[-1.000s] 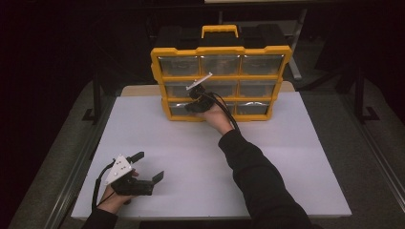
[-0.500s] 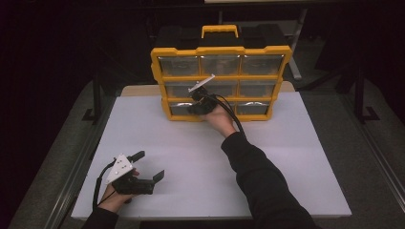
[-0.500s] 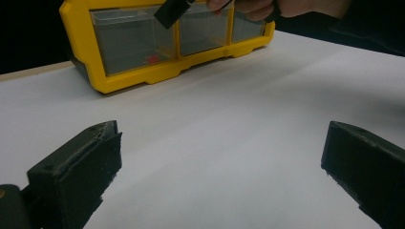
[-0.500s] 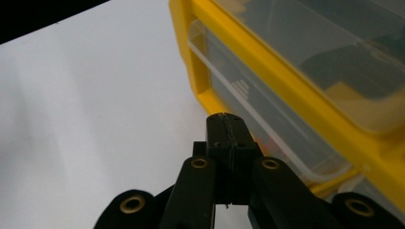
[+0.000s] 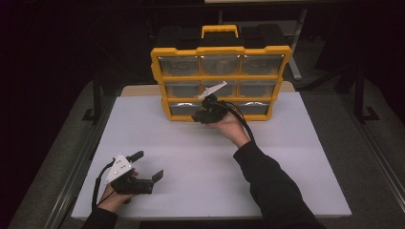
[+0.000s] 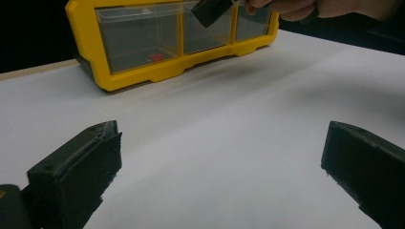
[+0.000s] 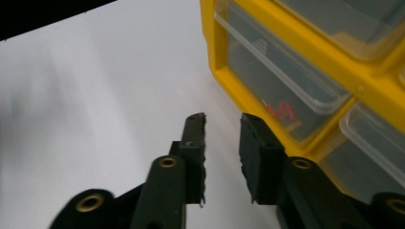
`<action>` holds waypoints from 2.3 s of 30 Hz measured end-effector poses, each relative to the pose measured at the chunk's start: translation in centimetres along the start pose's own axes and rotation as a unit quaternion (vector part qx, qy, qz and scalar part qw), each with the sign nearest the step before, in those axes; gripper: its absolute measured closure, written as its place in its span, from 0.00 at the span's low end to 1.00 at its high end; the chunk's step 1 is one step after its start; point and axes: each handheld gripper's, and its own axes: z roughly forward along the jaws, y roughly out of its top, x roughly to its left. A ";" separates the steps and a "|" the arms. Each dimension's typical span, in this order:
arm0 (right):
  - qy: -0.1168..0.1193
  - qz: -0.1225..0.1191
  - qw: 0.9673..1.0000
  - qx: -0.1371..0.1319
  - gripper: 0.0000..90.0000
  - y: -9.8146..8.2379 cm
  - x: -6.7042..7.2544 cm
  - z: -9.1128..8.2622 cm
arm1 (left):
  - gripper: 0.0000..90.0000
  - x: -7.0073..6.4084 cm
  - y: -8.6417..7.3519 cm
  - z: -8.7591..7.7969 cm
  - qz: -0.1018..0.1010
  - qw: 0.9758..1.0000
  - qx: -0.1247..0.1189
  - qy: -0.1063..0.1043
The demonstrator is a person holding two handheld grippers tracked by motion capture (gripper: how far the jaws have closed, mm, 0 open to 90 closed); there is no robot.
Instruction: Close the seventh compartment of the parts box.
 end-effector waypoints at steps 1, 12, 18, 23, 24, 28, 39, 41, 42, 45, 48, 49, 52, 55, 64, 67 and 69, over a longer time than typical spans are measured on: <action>0.000 0.000 1.000 -0.001 0.70 -0.2 0.1 -0.2 | 0.00 0.0 0.0 0.0 0.000 1.000 0.000 0.000; -0.003 0.013 1.000 -0.024 0.36 -2.8 0.8 -2.2 | 0.00 0.1 -0.1 0.0 -0.001 1.000 0.001 -0.001; -0.033 0.020 0.999 -0.030 0.24 -4.6 0.9 -3.1 | 0.00 0.1 -0.1 0.0 -0.001 1.000 0.001 -0.002; -0.049 0.019 0.998 -0.033 0.17 -6.2 0.9 -3.9 | 0.00 0.1 -0.1 0.0 -0.001 1.000 0.002 -0.004; -0.051 0.019 0.998 -0.032 0.16 -6.5 1.0 -4.0 | 0.00 0.1 -0.1 0.0 0.000 1.000 0.001 -0.003; -0.056 0.020 0.998 -0.038 0.15 -7.8 1.0 -5.1 | 0.00 0.0 -0.1 0.1 -0.001 1.000 0.001 -0.005; -0.066 0.035 0.995 -0.061 0.14 -10.9 1.0 -8.5 | 0.00 0.0 0.0 0.1 -0.001 1.000 0.000 -0.006; -0.068 0.036 0.995 -0.064 0.13 -11.4 1.0 -9.0 | 0.00 0.0 0.0 0.1 0.000 1.000 -0.001 -0.006; -0.069 0.037 0.995 -0.066 0.13 -11.6 1.1 -9.2 | 0.00 0.0 0.0 0.1 0.000 1.000 -0.002 -0.006; -0.070 0.039 0.995 -0.066 0.12 -12.4 1.3 -9.8 | 0.00 0.0 0.0 0.1 0.002 1.000 0.001 -0.006; -0.068 0.038 0.995 -0.066 0.12 -13.1 1.4 -10.4 | 0.00 0.0 0.0 0.1 0.003 1.000 0.000 -0.007; -0.069 0.039 0.995 -0.067 0.12 -13.4 1.5 -10.6 | 0.00 0.0 0.0 0.1 0.004 1.000 0.000 -0.007; -0.067 0.041 0.994 -0.076 0.12 -14.0 1.7 -11.3 | 0.00 0.0 0.0 0.1 0.001 1.000 0.001 -0.007; -0.067 0.043 0.993 -0.083 0.11 -14.8 2.0 -12.0 | 0.00 0.1 0.1 0.0 0.004 1.000 0.003 -0.006; -0.075 0.050 0.992 -0.091 0.09 -17.4 2.5 -13.4 | 0.00 0.2 0.2 0.0 0.002 1.000 0.007 -0.007; -0.081 0.053 0.991 -0.095 0.08 -18.5 2.6 -13.7 | 0.00 0.1 0.1 0.1 0.003 1.000 0.007 -0.009; -0.082 0.055 0.991 -0.094 0.07 -19.1 2.8 -14.0 | 0.00 0.1 0.1 0.1 0.001 1.000 0.007 -0.009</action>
